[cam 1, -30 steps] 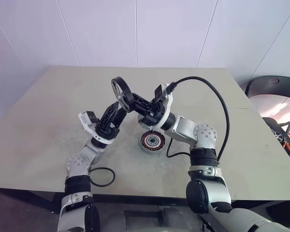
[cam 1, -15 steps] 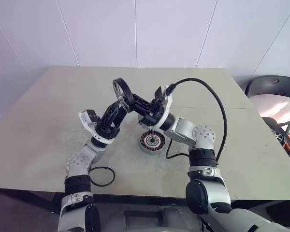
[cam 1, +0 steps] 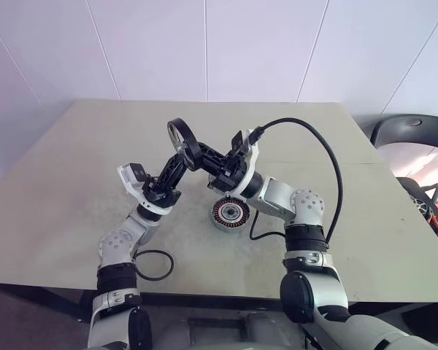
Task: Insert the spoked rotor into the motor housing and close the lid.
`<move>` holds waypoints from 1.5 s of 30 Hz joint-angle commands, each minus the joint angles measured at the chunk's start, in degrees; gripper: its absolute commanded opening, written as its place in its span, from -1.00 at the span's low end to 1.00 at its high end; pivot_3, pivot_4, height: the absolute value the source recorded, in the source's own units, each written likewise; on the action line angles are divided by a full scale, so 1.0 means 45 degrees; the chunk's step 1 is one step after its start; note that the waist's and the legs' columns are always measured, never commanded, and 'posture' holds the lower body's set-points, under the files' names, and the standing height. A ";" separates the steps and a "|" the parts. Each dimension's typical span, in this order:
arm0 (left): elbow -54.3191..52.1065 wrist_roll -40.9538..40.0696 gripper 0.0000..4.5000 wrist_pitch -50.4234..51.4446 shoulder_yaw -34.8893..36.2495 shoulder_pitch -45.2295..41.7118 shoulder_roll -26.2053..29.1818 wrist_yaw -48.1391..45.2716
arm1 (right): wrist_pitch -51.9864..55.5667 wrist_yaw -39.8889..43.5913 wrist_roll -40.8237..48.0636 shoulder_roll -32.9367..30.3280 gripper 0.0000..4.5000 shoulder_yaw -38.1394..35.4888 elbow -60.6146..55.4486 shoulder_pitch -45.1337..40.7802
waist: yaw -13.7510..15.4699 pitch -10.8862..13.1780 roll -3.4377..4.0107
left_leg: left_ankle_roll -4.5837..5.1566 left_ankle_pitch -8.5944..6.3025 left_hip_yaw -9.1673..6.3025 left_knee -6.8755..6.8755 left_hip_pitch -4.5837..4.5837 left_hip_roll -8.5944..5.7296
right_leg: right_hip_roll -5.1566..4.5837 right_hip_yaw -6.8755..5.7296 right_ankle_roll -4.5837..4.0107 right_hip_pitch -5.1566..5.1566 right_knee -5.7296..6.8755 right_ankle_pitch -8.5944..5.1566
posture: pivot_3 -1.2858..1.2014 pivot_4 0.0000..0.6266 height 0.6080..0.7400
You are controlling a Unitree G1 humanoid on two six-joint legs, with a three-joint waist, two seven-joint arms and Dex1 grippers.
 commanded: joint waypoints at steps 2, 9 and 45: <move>-0.1128 -0.0341 -0.91 -0.0214 -0.0126 -0.0280 -0.0077 -0.0091 | -0.0153 0.0081 0.0093 0.0159 -0.71 0.0077 -0.0183 0.0031 | -0.0001 0.0000 0.0000 | 0.0000 0.0000 -0.0001 -0.0001 0.0001 0.0000 | 0.0000 0.0000 -0.0001 0.0000 0.0001 -0.0001 | 0.03 -1.00 1.00; -0.1165 -0.0049 -0.91 -0.0515 -0.0251 -0.0243 -0.0083 0.0194 | -0.0248 -0.0016 0.0100 0.0162 0.02 0.0133 -0.0160 0.0039 | -0.0001 0.0000 0.0000 | 0.0000 0.0000 -0.0001 0.0003 0.0001 0.0000 | 0.0001 0.0000 -0.0002 0.0001 0.0002 0.0001 | 0.03 -1.00 1.00; 0.0954 1.0573 -0.91 -0.6568 -0.5675 -0.2437 0.2580 0.2121 | -0.2515 0.0249 -0.1466 -0.2349 0.02 -0.1109 0.0669 -0.0909 | 0.0031 -0.0001 0.0001 | 0.0001 0.0001 0.0005 0.0005 0.0008 -0.0005 | 0.0002 0.0008 -0.0006 0.0010 0.0011 0.0051 | 0.03 -1.00 1.00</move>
